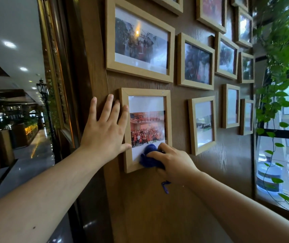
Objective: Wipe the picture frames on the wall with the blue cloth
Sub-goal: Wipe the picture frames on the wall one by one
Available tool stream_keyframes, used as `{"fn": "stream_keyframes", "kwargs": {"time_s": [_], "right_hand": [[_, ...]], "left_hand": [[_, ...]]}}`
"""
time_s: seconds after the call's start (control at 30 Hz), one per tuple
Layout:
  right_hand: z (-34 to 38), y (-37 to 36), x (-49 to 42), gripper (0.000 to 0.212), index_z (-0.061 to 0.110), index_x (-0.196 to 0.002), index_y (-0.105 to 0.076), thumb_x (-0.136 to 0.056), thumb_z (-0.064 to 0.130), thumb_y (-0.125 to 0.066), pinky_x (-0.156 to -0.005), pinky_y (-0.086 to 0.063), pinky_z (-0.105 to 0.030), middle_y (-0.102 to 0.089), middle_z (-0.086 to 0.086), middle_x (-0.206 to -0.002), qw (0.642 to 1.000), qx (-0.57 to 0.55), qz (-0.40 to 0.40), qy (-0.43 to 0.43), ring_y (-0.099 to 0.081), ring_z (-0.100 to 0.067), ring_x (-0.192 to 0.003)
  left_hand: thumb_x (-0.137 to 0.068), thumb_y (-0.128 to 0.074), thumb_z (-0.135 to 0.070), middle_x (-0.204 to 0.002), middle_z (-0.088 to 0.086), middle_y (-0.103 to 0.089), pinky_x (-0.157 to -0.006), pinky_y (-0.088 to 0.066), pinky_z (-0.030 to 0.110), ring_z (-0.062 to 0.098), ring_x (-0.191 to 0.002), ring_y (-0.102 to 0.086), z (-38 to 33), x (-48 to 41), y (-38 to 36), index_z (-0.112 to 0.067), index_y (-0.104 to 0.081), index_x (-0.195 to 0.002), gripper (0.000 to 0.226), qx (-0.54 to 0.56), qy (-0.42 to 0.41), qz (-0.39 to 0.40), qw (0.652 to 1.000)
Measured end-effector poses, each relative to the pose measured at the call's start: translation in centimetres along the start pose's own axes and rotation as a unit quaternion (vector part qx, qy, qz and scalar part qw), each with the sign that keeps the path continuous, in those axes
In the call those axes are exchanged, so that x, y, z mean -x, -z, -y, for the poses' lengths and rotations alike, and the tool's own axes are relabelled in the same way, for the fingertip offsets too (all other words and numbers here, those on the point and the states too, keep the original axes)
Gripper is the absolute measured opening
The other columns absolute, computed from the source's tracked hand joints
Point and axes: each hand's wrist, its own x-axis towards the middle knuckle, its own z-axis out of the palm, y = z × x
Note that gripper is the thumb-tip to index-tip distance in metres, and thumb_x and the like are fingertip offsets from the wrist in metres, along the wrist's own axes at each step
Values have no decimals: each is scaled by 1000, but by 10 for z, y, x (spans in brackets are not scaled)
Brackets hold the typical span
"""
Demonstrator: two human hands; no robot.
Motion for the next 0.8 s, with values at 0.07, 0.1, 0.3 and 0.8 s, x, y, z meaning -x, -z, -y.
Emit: {"fn": "stream_keyframes", "kwargs": {"time_s": [0.07,0.1,0.3,0.8], "right_hand": [[-13,2,4,42,35,-129,-41,-88,32,-51,-67,-50,-34,-47,0,-114,999,28,1,-25,-51,-19,-95],[-19,3,5,41,35,-128,-41,-89,31,-51,-68,-51,-35,-47,0,-116,998,47,-1,-34,-51,-19,-99],[-26,23,1,43,26,-121,-48,-80,27,-61,-52,-52,-37,-53,-6,-104,991,107,-47,-61,-56,-24,-86],[-31,177,-145,52,29,-135,-36,-86,32,-55,-61,-37,-28,-47,-5,-115,951,19,-307,-19,-44,-14,-84]], "left_hand": [[-70,-46,-81,-157,21,-17,-114,5,64,38,-146,4,0,-1,0,-10,-3,-150,115,3,2,1,1000],[-70,-47,-80,-157,21,-18,-114,5,64,38,-146,4,0,-1,0,-10,-3,-149,115,4,2,2,1000],[-69,-52,-78,-155,23,-24,-115,-1,62,36,-146,-7,7,1,1,-9,-20,-148,110,34,-10,0,999],[-79,-32,-76,-159,16,-17,-117,-15,57,30,-147,-7,76,-101,50,-10,-15,-149,98,88,85,-124,985]]}}
